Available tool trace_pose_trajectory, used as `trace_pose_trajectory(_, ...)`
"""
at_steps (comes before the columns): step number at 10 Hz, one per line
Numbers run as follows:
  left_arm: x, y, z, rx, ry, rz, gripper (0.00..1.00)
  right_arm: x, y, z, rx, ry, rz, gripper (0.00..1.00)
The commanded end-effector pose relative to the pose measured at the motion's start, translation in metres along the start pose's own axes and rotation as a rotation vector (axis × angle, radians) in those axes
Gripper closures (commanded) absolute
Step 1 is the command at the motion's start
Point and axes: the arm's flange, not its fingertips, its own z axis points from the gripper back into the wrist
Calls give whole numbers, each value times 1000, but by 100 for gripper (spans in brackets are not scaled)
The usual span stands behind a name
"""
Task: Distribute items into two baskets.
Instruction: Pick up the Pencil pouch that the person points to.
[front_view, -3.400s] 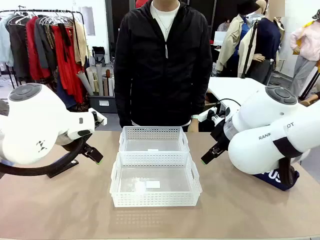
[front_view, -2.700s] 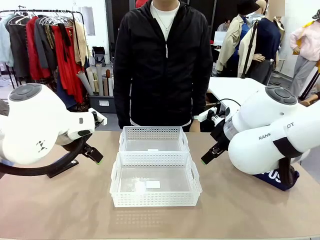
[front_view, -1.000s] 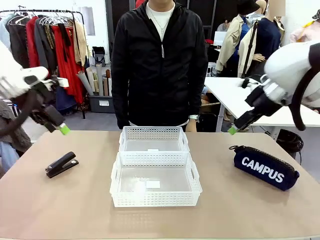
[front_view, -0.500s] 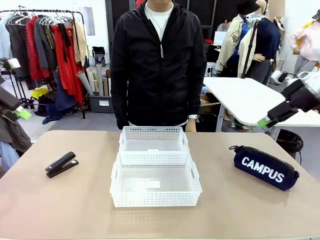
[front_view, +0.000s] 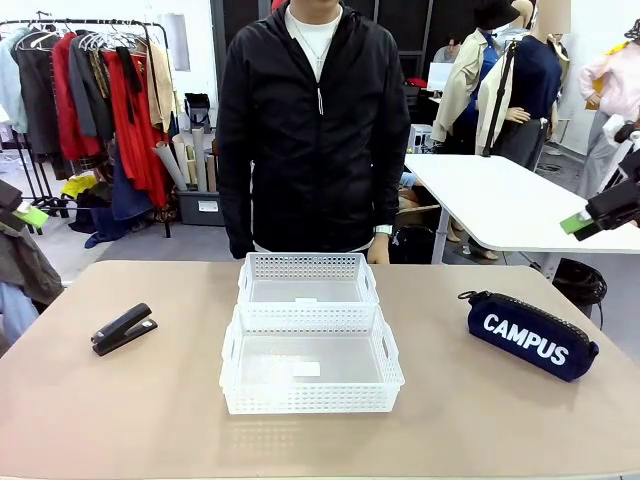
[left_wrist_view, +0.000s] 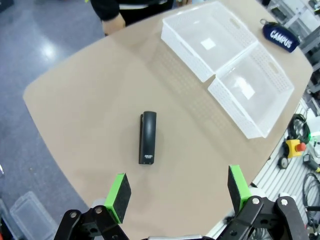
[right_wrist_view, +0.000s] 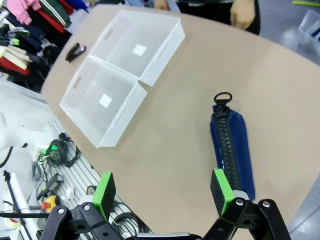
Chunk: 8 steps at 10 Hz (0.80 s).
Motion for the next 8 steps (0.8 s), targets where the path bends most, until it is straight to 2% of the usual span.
trace_pose_trajectory(1,-19,-5,11,-4,-86,-36,0,-14,6,6,8,-72,19,0)
trace_pose_trajectory(3,-21,-10,28,12,-113,-54,0,-19,4,12,6,-91,7,0)
trace_pose_trajectory(7,-13,-19,37,18,-101,-77,0,-27,1,20,14,-114,-21,0)
trace_pose_trajectory(8,-10,-19,36,3,-107,-78,0,-21,1,20,-15,-49,-28,0)
